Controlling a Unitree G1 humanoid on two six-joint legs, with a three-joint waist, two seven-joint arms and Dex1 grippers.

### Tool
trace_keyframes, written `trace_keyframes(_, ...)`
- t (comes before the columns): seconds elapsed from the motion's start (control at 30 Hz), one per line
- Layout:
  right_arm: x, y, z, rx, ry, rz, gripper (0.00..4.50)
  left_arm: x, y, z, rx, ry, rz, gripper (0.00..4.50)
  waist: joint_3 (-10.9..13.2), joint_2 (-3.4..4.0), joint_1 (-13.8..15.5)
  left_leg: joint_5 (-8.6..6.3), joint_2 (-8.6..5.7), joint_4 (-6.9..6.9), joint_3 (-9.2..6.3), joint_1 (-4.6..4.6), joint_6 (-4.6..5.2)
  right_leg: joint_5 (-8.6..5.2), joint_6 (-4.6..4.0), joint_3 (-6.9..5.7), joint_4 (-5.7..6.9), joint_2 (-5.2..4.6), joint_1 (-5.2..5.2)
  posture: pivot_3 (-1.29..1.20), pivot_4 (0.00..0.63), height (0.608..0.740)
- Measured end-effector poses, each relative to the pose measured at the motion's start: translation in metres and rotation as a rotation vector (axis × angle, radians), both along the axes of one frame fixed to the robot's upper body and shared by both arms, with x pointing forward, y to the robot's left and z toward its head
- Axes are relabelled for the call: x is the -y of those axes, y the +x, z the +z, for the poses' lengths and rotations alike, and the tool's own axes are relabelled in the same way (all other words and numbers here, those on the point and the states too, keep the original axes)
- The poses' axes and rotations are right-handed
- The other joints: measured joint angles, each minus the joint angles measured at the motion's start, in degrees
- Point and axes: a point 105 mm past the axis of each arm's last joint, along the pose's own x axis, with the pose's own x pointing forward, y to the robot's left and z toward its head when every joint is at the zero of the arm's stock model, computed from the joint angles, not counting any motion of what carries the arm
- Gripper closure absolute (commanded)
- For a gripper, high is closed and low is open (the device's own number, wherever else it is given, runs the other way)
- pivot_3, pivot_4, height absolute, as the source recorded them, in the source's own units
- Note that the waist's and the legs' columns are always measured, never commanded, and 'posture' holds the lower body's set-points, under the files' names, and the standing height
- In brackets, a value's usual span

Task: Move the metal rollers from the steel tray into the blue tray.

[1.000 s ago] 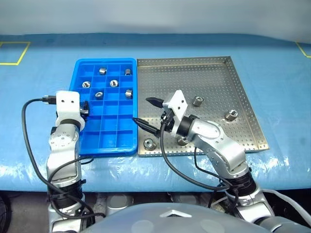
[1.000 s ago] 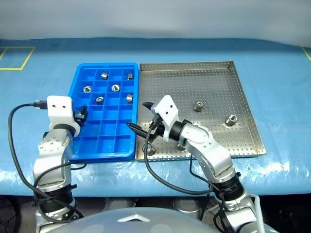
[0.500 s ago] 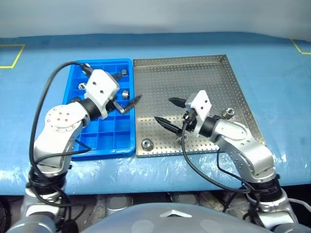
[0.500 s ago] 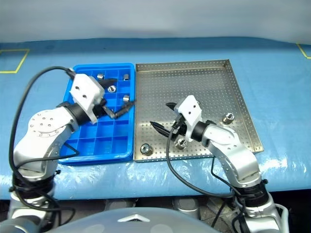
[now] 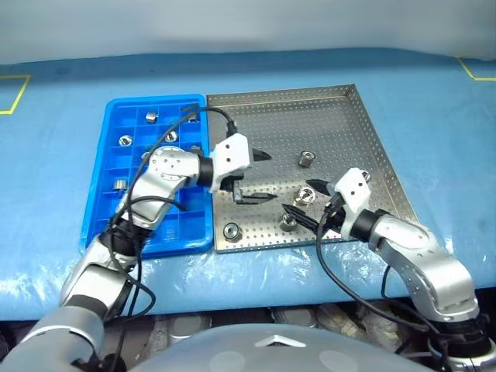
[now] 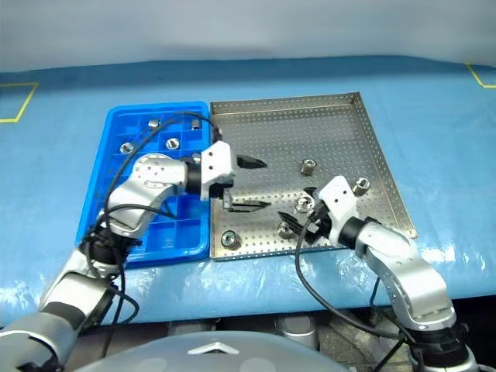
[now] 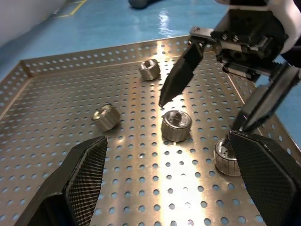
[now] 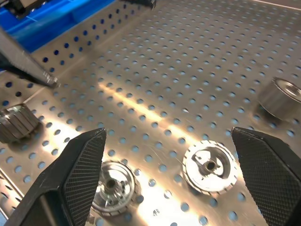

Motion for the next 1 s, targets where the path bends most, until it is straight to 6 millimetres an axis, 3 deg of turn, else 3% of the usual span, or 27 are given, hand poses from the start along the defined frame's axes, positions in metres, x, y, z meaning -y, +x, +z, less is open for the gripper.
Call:
trace_keyframes(0.2, 0.021, -0.007, 0.002, 0.010, -0.020, -0.101, 0.00, 0.012, -0.010, -0.024, 0.012, 0.090, -0.142, 0.01, 0.00, 0.01, -1.45, 0.01, 0.01, 0.08, 0.05, 0.03, 0.00, 0.01, 0.03, 0.08, 0.05, 0.03, 0.01, -0.21, 0.150, 0.740)
trace_keyframes(0.37, 0.022, -0.009, 0.007, 0.032, -0.020, -0.118, 0.00, 0.022, -0.013, -0.024, 0.044, 0.098, -0.198, 0.01, 0.00, 0.01, -2.56, 0.01, 0.00, 0.07, 0.07, 0.03, 0.00, 0.01, 0.05, 0.13, 0.04, 0.02, 0.02, -0.22, 0.150, 0.740)
trace_keyframes(0.63, 0.019, -0.005, 0.012, 0.064, -0.006, -0.128, 0.00, 0.022, -0.018, -0.049, 0.047, 0.224, -0.249, 0.01, -0.01, 0.02, -3.25, 0.01, 0.00, 0.08, 0.07, 0.03, 0.00, 0.01, 0.05, 0.13, 0.04, 0.03, 0.02, -0.22, 0.150, 0.740)
trace_keyframes(0.73, 0.016, -0.005, 0.011, 0.065, -0.001, -0.122, 0.00, 0.021, -0.018, -0.052, 0.050, 0.246, -0.253, 0.58, -0.01, 0.02, -3.26, 0.01, 0.00, 0.07, 0.06, 0.03, 0.00, 0.01, 0.05, 0.13, 0.04, 0.03, 0.02, -0.22, 0.150, 0.740)
trace_keyframes(0.93, 0.010, -0.003, 0.011, 0.073, 0.000, -0.110, 0.00, 0.023, -0.016, -0.055, 0.048, 0.261, -0.233, 2.59, -0.01, 0.02, -3.24, 0.01, 0.00, 0.07, 0.06, 0.03, 0.00, 0.01, 0.05, 0.13, 0.04, 0.03, 0.02, -0.21, 0.150, 0.740)
trace_keyframes(1.0, 0.008, -0.002, 0.011, 0.074, 0.000, -0.104, 0.00, 0.025, -0.017, -0.055, 0.047, 0.256, -0.229, 2.80, -0.01, 0.02, -3.20, 0.01, 0.00, 0.07, 0.06, 0.03, 0.00, 0.01, 0.05, 0.13, 0.04, 0.03, 0.03, -0.21, 0.150, 0.740)
